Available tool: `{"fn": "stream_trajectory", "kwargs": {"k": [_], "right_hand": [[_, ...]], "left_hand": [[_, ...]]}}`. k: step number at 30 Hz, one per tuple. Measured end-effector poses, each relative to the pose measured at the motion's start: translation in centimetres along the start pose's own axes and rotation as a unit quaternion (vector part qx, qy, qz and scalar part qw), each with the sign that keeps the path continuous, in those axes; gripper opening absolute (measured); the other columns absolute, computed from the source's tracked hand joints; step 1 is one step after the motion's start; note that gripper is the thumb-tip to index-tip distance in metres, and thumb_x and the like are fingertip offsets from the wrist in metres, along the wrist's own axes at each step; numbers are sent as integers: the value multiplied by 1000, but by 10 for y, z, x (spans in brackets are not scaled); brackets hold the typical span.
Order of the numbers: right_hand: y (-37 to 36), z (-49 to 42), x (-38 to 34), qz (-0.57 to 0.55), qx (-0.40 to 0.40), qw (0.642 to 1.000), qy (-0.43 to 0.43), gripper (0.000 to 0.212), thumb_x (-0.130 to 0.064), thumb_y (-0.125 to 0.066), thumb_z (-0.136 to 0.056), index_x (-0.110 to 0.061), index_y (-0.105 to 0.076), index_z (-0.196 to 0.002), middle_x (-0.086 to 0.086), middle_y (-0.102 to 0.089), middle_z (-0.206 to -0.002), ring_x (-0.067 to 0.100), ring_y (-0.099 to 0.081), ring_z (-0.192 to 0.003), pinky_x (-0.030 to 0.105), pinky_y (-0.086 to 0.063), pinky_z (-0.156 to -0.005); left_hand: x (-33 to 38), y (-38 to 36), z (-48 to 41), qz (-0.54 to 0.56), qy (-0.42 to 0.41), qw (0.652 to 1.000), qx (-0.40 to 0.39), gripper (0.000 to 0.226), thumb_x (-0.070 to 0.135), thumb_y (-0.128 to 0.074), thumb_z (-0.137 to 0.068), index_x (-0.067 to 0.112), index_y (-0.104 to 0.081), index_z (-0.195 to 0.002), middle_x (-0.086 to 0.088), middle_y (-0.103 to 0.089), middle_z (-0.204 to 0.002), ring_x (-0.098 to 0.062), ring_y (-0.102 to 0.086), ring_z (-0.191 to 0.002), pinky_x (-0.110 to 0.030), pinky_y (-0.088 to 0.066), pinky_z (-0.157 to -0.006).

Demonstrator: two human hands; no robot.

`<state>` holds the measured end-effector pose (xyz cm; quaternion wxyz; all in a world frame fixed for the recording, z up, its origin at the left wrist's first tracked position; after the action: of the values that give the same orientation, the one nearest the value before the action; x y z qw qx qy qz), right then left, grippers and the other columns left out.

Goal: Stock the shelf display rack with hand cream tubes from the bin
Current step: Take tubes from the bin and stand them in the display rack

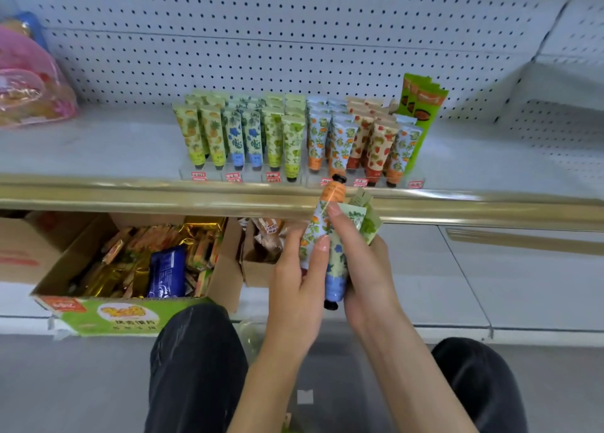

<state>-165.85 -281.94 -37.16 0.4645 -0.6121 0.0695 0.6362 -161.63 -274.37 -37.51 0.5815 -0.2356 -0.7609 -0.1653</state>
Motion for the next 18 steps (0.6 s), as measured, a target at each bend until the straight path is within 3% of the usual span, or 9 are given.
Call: {"fn": "stream_trajectory", "kwargs": {"k": [4,10,18], "right_hand": [[1,-8,2,23,-35,998,-50,52,-31,-79,-72,-11,-64,-117,13,-72,-105,31,-69,-96,57,-52,-88],[-1,-19,4,79,-56,994,-45,45,-40,-74,-75,-19,-67,-113,4,-74,-102,21,-71,-95,44,-53,-91],[-6,-20,6,137,-101,985,-35,56,-55,-67,-63,-24,-65,-111,-1,-74,-103,16,-70,-96,40,-53,-92]], "left_hand": [[-4,6,-1,0,8,999,-32,15,22,-57,-93,19,-62,-107,3,-70,-92,-4,-66,-85,-14,-50,-71],[-7,14,-7,0,25,997,-78,26,13,-56,-91,5,-61,-116,-1,-70,-103,0,-65,-92,-11,-46,-75],[-10,21,-20,0,100,975,-196,25,13,-57,-91,16,-59,-116,6,-70,-108,-2,-65,-99,-11,-48,-78]]}}
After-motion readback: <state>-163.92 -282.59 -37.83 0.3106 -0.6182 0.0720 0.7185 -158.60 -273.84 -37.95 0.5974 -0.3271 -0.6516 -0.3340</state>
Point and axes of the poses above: each hand's wrist, its own z-axis away from the middle knuckle, its own y-axis out of the back of the hand, x = y × z, the point moved 5 cm from there along -z, towards the middle knuckle
